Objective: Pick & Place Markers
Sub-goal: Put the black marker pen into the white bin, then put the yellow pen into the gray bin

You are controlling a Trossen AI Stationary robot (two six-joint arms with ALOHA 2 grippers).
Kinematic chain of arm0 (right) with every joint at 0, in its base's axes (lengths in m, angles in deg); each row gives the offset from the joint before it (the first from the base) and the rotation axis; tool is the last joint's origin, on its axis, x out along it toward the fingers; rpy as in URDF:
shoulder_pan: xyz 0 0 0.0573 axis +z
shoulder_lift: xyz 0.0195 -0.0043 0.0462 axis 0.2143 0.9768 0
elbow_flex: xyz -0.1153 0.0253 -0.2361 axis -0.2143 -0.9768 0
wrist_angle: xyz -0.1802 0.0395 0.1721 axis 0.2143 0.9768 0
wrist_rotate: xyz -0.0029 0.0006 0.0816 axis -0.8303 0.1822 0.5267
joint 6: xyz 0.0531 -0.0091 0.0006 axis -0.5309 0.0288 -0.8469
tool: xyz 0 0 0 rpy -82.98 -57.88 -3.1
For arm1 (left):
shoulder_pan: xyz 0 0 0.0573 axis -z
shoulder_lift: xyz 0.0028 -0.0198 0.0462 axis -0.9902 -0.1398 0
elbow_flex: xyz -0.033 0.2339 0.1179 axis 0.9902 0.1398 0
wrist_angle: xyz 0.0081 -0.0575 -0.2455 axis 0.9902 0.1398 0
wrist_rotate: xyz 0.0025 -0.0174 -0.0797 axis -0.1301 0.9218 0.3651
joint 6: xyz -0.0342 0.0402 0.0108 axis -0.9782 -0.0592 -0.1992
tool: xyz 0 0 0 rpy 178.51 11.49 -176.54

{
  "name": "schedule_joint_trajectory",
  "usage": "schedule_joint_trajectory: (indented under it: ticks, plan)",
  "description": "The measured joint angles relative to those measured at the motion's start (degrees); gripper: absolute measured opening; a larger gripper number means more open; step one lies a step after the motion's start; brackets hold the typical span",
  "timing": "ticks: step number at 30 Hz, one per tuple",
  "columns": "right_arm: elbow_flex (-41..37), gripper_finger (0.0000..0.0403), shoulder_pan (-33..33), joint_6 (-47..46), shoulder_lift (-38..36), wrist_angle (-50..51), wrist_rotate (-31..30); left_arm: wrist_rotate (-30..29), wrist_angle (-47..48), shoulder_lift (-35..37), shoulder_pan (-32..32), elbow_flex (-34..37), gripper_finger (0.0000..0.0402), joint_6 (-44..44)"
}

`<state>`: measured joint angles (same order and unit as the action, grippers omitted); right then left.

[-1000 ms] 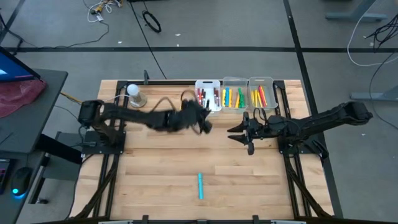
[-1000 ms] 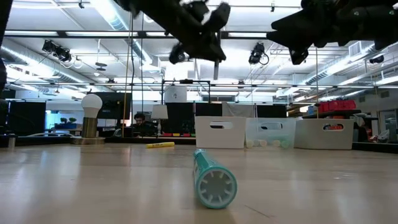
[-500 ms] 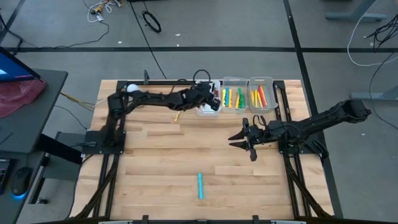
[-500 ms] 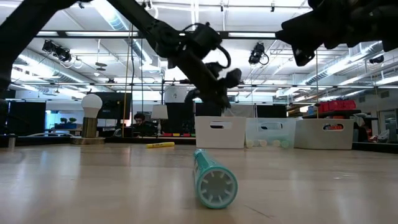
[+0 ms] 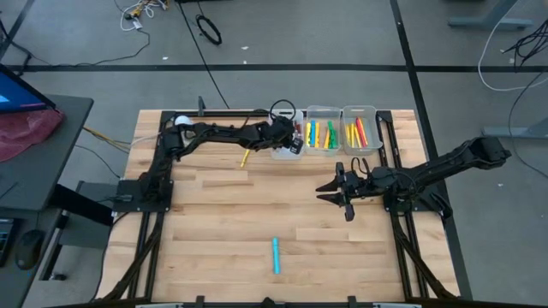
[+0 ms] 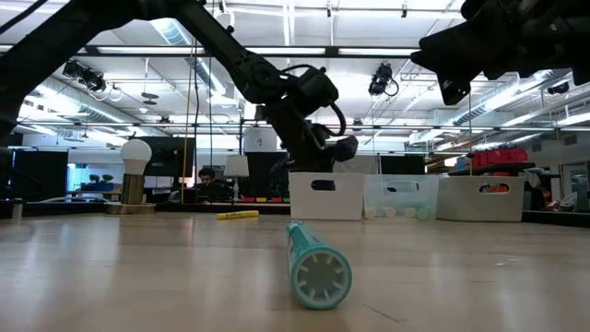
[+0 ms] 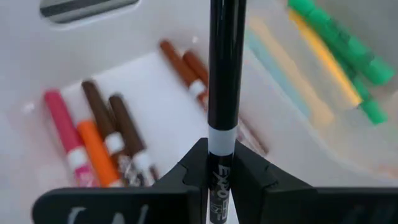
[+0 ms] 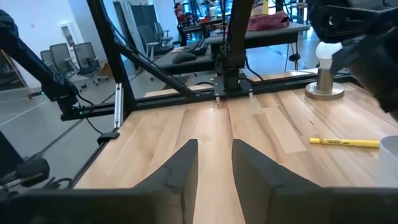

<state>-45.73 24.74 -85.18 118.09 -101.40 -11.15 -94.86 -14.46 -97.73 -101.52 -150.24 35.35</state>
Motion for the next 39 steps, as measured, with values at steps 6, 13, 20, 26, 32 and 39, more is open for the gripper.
schedule_joint_trajectory:
  ticks: [6, 13, 20, 26, 32, 39]
  plan:
    - [0.0, 0.0098, 0.22, 0.01, 0.0, -0.44, -0.39, 1.52, -0.52, -0.52, -0.37, -0.11, 0.0051, -0.07]
    - [0.0, 0.0098, 0.22, -0.14, 0.0, -0.46, -0.39, 2.82, -0.71, -0.52, -0.19, -0.13, 0.0073, -1.48]
    - [0.0, 0.0098, 0.22, -0.17, 0.0, -0.47, -0.39, 3.76, -0.76, -0.47, -0.25, -0.13, 0.0141, -1.49]
    - [0.0, 0.0098, 0.22, -0.13, 0.0, -0.4, -0.41, 9.59, -0.56, 3.19, -0.57, -0.04, 0.0169, 0.89]
    - [0.0, 0.0098, 0.22, 0.04, 0.0, 0.05, -1.92, 8.43, 6.44, 11.22, 2.65, -0.11, 0.0161, 8.32]
    - [-0.02, 0.0097, 0.2, 0.54, 0.0, 0.73, -1.99, -14.39, 25.95, 20.3, 12.94, -0.13, 0.0147, 12.4]
